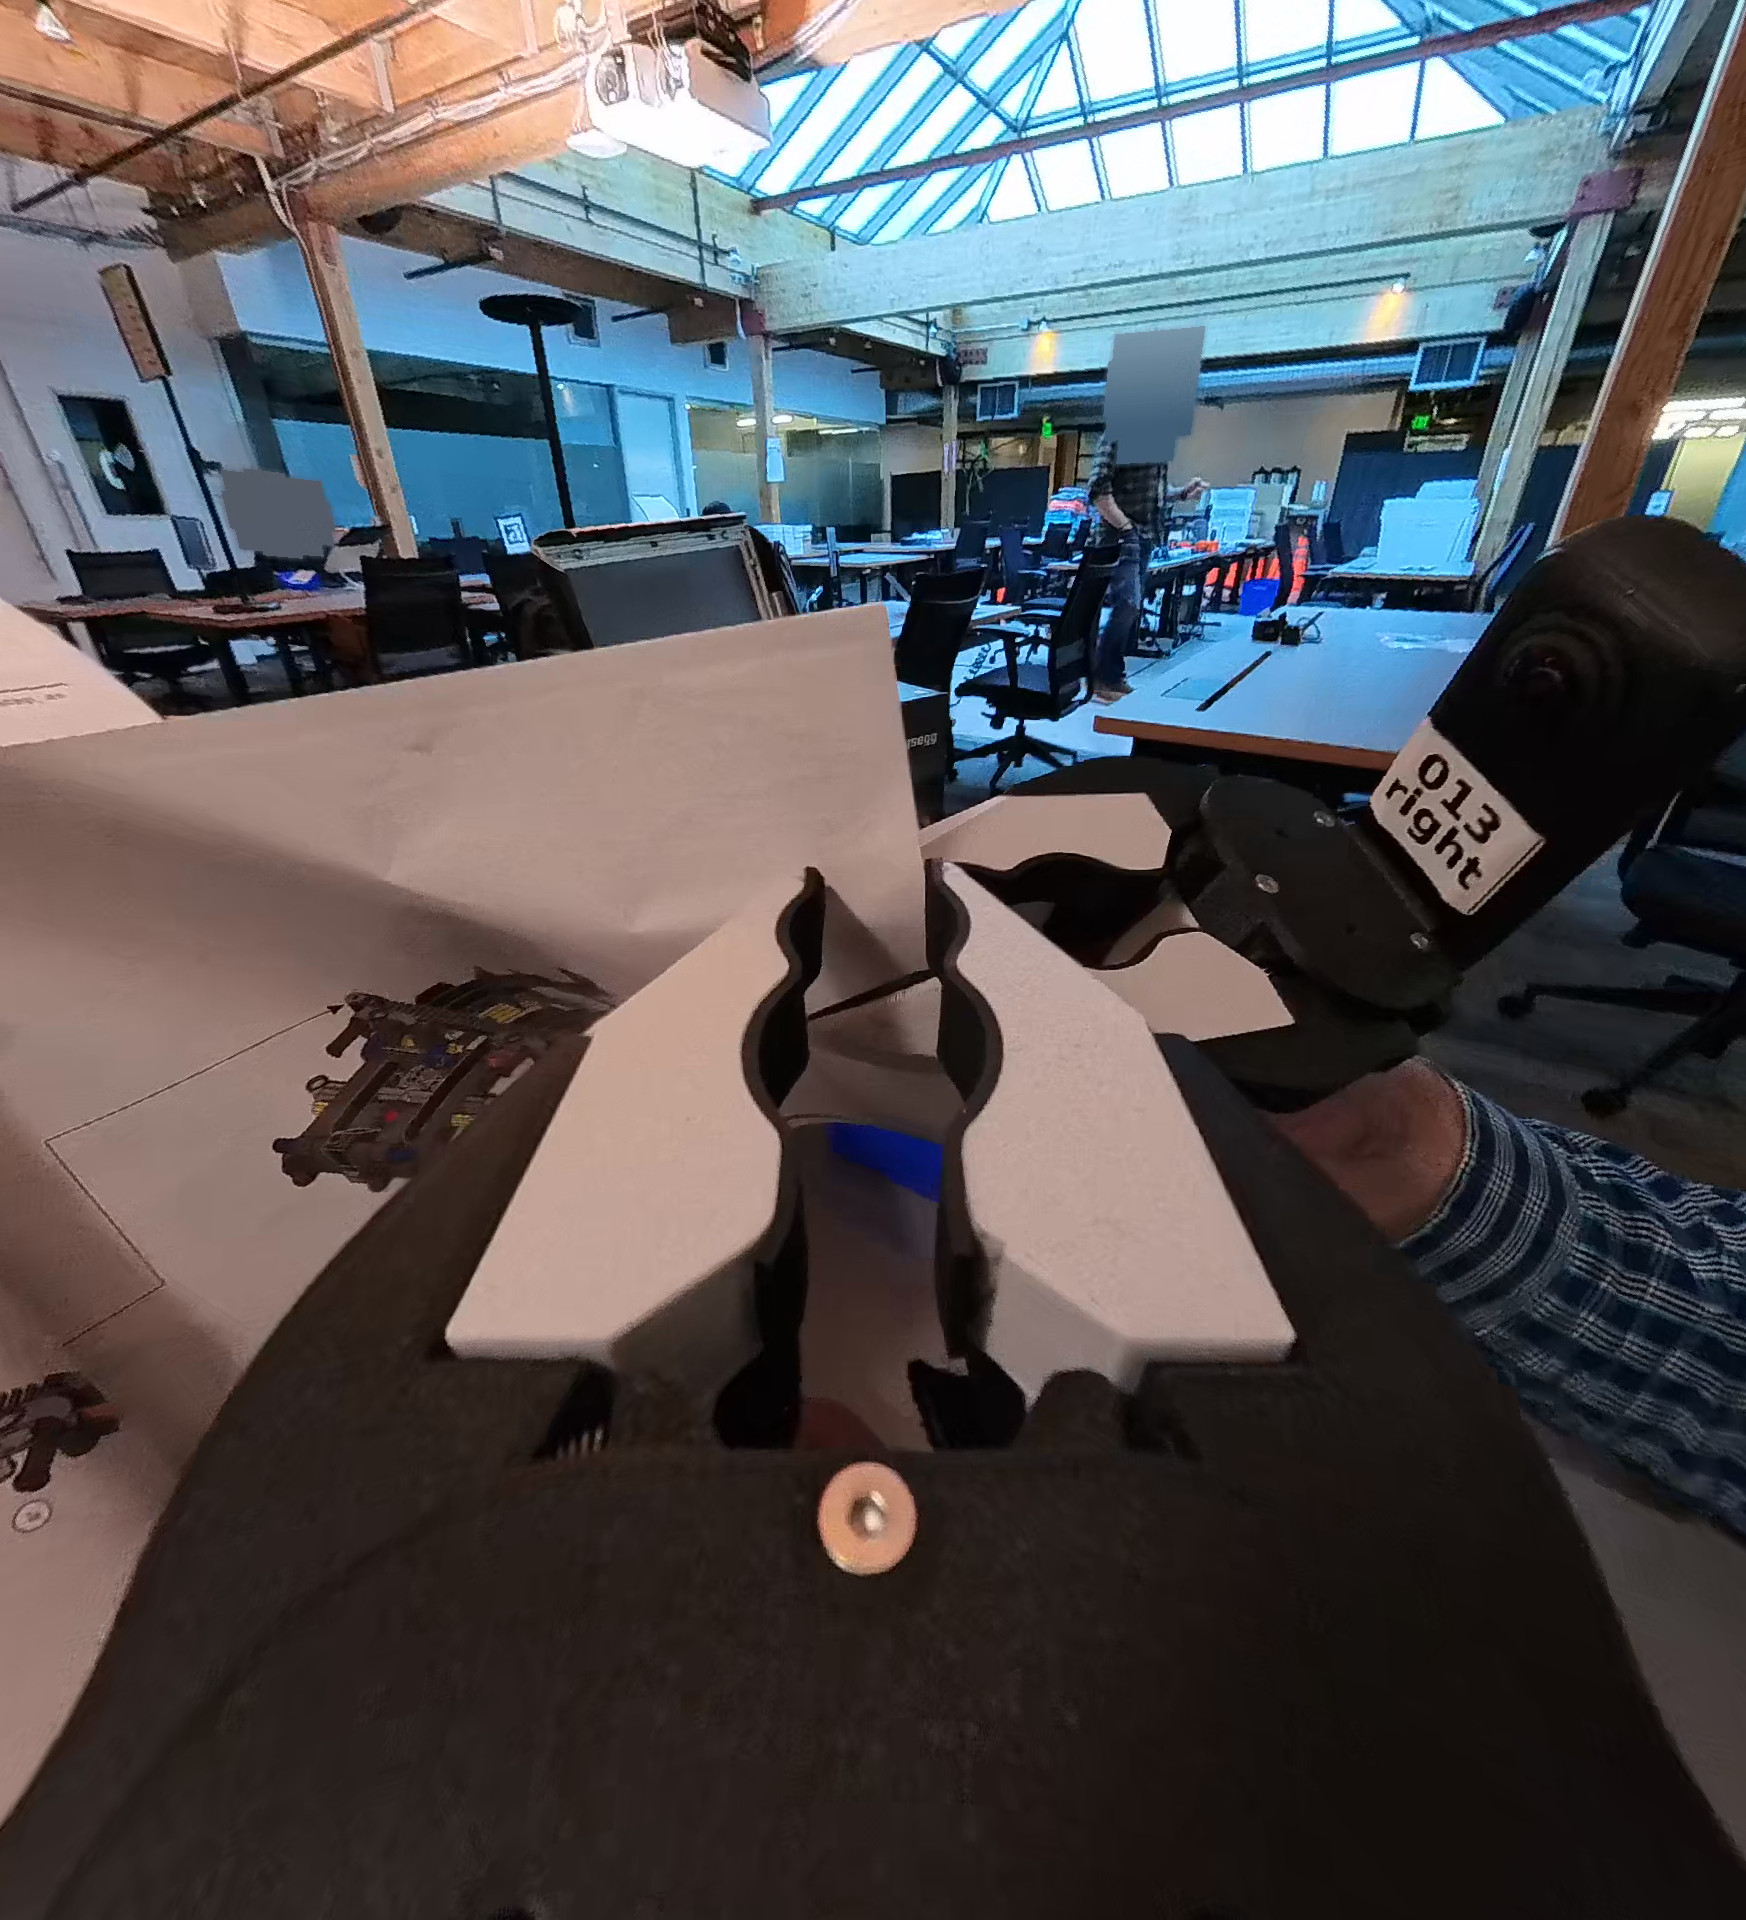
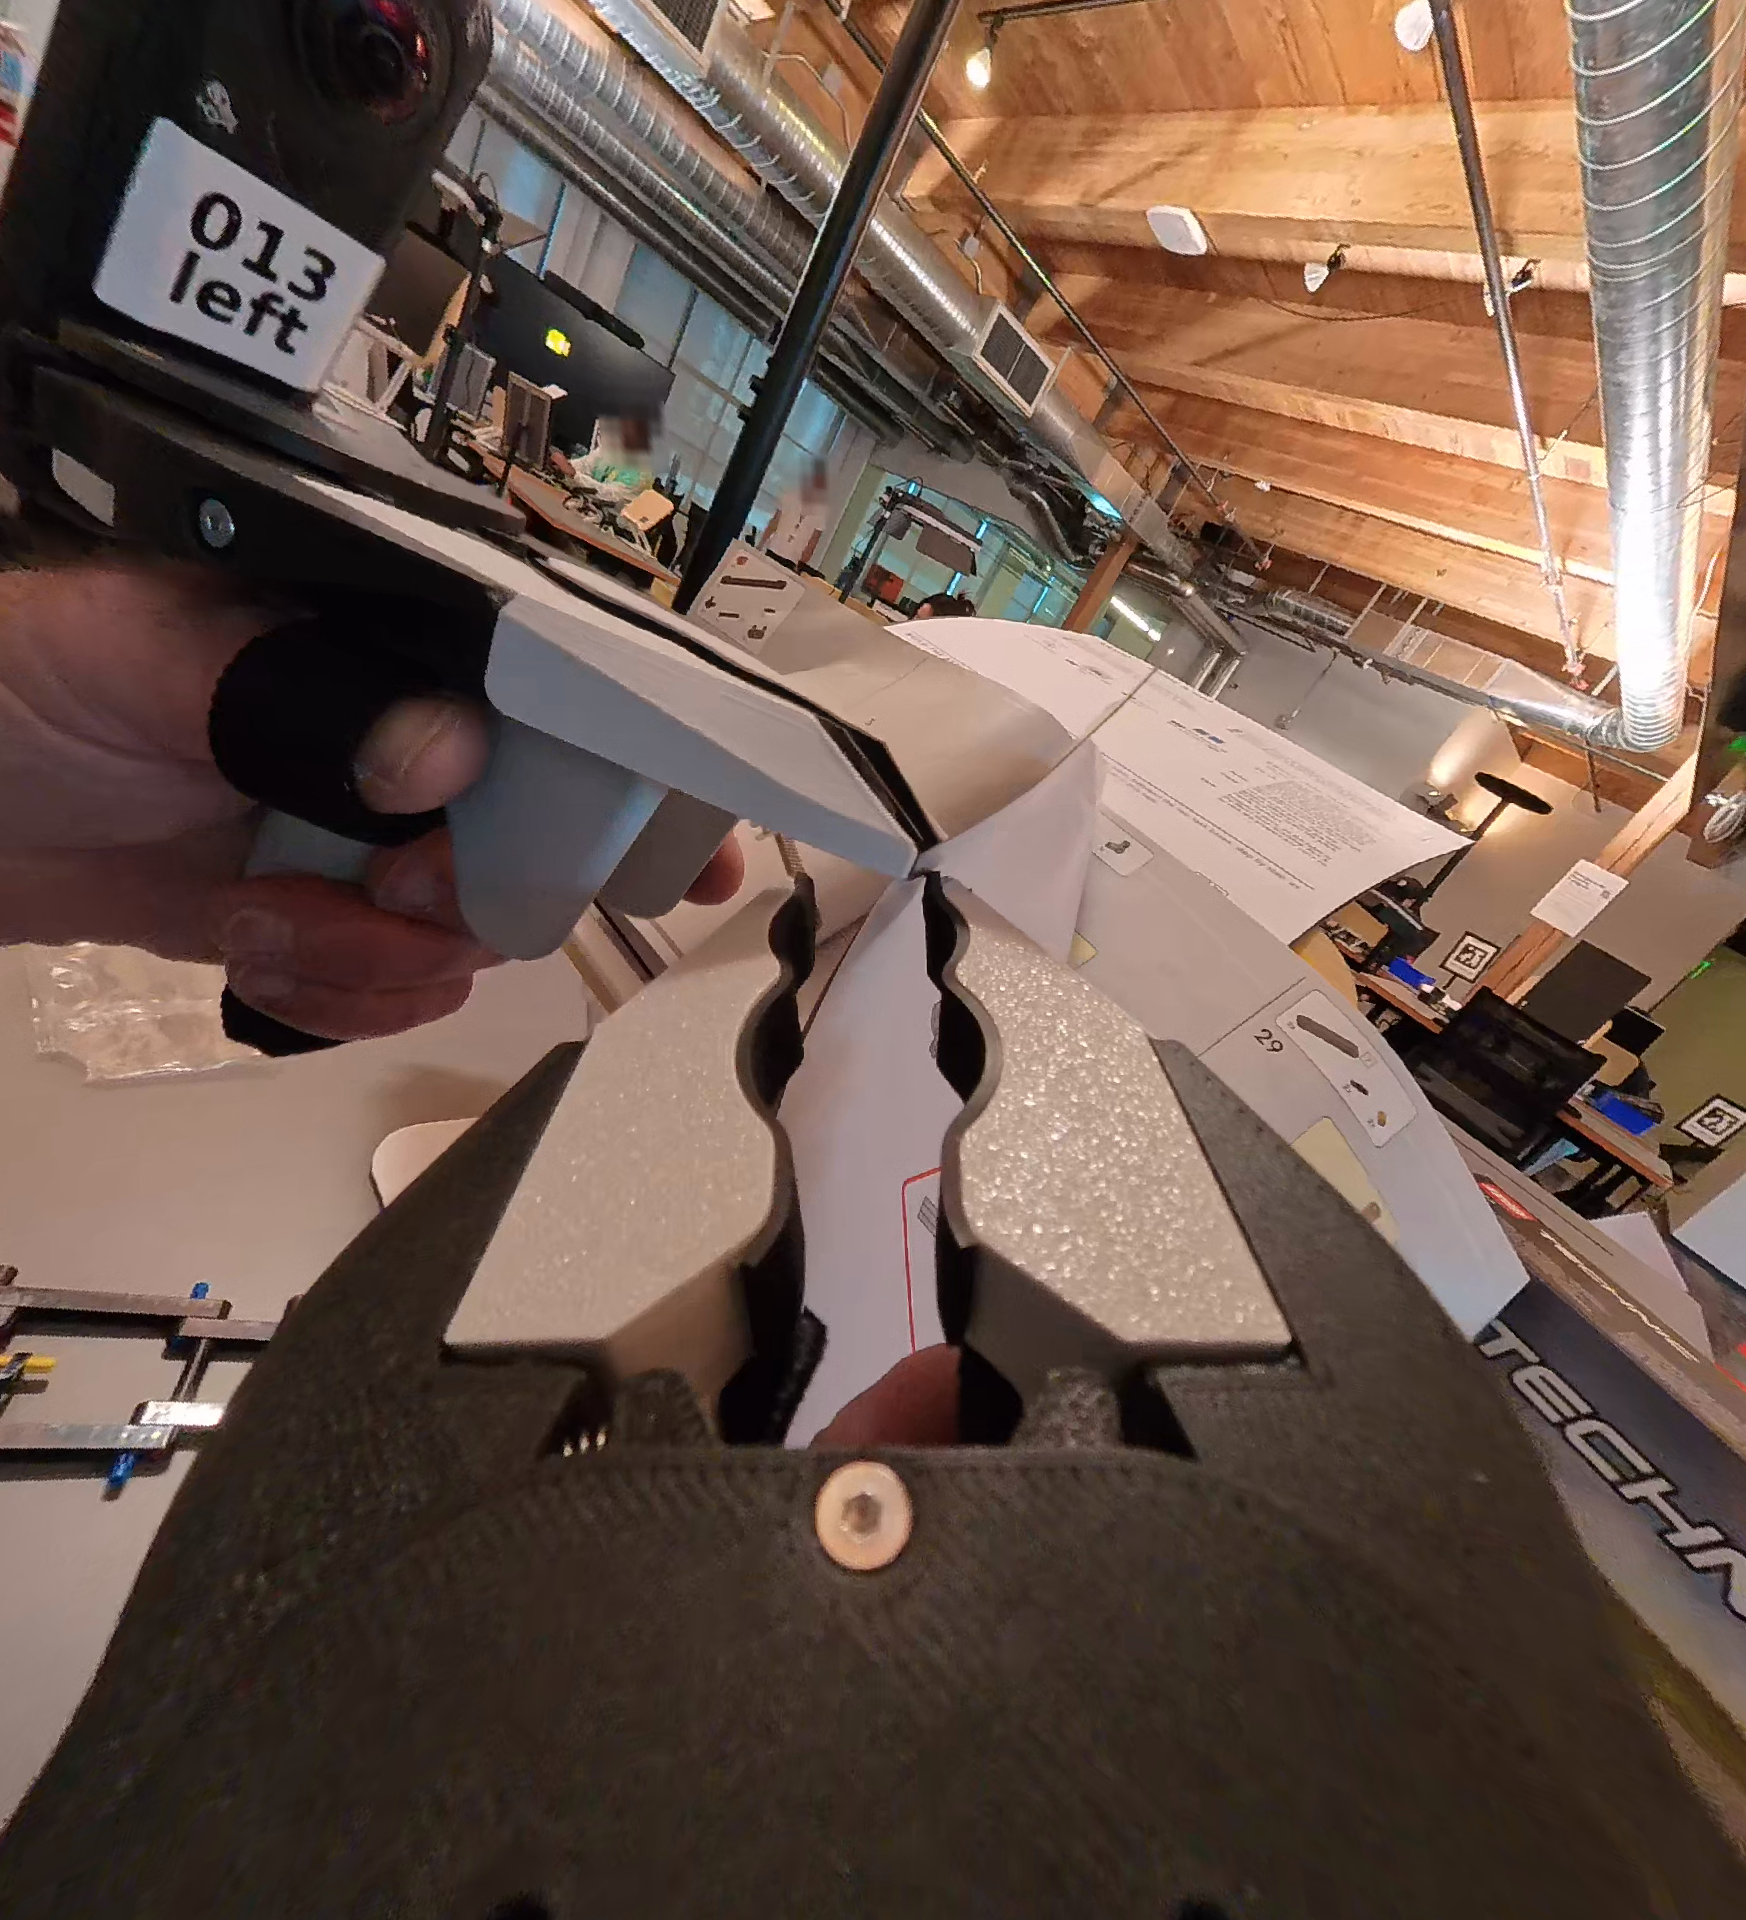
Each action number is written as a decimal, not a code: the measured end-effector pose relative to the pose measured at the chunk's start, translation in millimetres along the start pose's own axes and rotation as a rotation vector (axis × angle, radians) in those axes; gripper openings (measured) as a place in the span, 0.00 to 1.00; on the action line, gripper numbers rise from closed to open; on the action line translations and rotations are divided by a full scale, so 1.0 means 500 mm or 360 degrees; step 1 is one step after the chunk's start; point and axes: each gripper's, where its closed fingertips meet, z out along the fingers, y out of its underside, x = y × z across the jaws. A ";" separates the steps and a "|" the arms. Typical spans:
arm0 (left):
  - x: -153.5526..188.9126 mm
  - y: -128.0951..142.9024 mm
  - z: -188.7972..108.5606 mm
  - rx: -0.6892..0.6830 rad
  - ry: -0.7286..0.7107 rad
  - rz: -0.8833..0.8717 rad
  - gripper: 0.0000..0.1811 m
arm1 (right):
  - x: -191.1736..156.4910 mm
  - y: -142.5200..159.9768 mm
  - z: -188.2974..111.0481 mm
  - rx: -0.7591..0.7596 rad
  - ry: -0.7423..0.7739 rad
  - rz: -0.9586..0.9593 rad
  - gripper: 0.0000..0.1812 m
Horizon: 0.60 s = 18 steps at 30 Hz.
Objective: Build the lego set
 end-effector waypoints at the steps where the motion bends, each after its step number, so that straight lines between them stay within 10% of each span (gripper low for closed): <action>1: 0.000 0.000 -0.001 0.0011 0.0012 -0.0021 0.09 | -0.001 -0.001 0.000 0.0007 -0.0007 0.0012 0.10; 18: 0.008 0.001 -0.006 0.0115 0.0199 -0.0219 0.05 | -0.003 -0.006 -0.001 0.0056 -0.0059 0.0099 0.10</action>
